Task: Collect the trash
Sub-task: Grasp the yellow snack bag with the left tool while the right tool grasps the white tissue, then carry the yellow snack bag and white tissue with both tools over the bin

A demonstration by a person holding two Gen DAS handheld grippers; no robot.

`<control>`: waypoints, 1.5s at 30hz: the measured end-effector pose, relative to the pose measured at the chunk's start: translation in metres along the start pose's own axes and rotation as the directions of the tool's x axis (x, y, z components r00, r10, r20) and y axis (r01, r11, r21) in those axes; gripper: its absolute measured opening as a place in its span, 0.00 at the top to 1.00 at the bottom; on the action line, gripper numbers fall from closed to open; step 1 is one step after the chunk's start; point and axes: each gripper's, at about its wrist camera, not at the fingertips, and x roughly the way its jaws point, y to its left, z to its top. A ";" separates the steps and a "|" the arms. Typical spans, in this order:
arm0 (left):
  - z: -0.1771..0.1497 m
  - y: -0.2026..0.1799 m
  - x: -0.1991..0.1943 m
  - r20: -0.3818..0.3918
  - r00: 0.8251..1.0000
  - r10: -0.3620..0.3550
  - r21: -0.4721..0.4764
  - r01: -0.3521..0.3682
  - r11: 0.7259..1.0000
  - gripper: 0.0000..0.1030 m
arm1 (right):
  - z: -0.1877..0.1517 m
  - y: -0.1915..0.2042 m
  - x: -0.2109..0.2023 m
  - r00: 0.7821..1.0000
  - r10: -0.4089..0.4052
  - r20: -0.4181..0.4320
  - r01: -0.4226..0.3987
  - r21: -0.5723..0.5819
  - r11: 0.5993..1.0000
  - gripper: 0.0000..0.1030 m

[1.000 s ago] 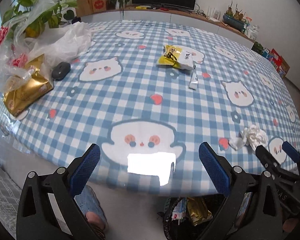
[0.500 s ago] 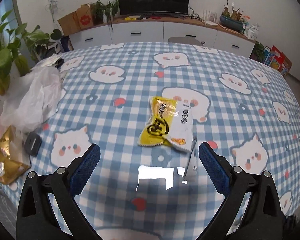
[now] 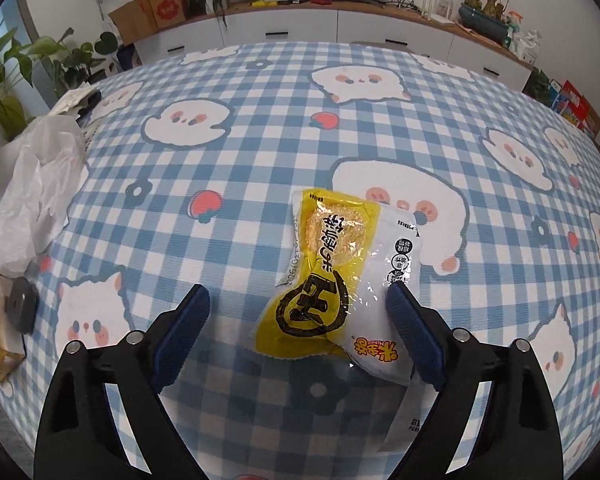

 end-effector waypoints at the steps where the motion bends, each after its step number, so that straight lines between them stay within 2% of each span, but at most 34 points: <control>1: -0.001 -0.001 0.002 -0.007 1.000 -0.003 0.004 0.003 1.000 0.21 | 0.000 0.000 0.000 1.000 0.002 0.001 -0.002 -0.003 1.000 0.47; 4: -0.001 -0.001 0.001 -0.015 0.999 -0.029 -0.015 0.029 0.999 0.30 | 0.001 0.001 -0.001 1.000 0.008 0.002 -0.008 -0.012 1.000 0.54; 6: -0.001 -0.006 -0.002 -0.013 0.999 -0.030 -0.001 0.030 1.000 0.45 | 0.002 0.002 0.000 1.000 0.013 0.001 -0.013 -0.014 1.000 0.60; 10: 0.001 -0.009 -0.004 -0.021 1.000 -0.021 -0.010 0.021 1.000 0.62 | 0.004 0.005 0.000 1.000 0.022 0.002 -0.022 -0.026 0.999 0.69; 12: 0.001 -0.005 -0.004 -0.017 1.000 -0.008 -0.019 0.008 1.000 0.78 | 0.005 0.005 0.001 1.000 0.026 0.002 -0.026 -0.028 0.999 0.74; 16: -0.001 -0.006 -0.005 -0.010 1.000 -0.008 0.010 0.008 1.000 0.84 | 0.005 0.006 0.002 1.000 0.030 0.006 -0.030 -0.027 0.999 0.79; 20: -0.005 -0.004 -0.009 -0.016 1.000 -0.014 -0.001 0.014 1.000 0.87 | 0.009 0.003 0.003 0.999 0.038 0.000 -0.038 -0.013 0.999 0.85; 26: -0.019 0.005 -0.027 -0.008 1.000 -0.025 -0.013 0.025 1.000 0.88 | 0.010 -0.005 -0.009 0.998 0.058 0.001 -0.058 0.015 0.998 0.85; 38: -0.082 0.018 -0.093 0.023 0.998 -0.055 -0.008 0.055 0.998 0.88 | 0.004 -0.010 -0.062 0.998 0.057 0.035 -0.058 0.023 0.998 0.85; 45: -0.133 0.018 -0.145 0.055 0.992 -0.115 -0.023 0.116 0.993 0.89 | -0.014 -0.012 -0.101 0.997 0.053 0.051 -0.054 0.020 0.998 0.85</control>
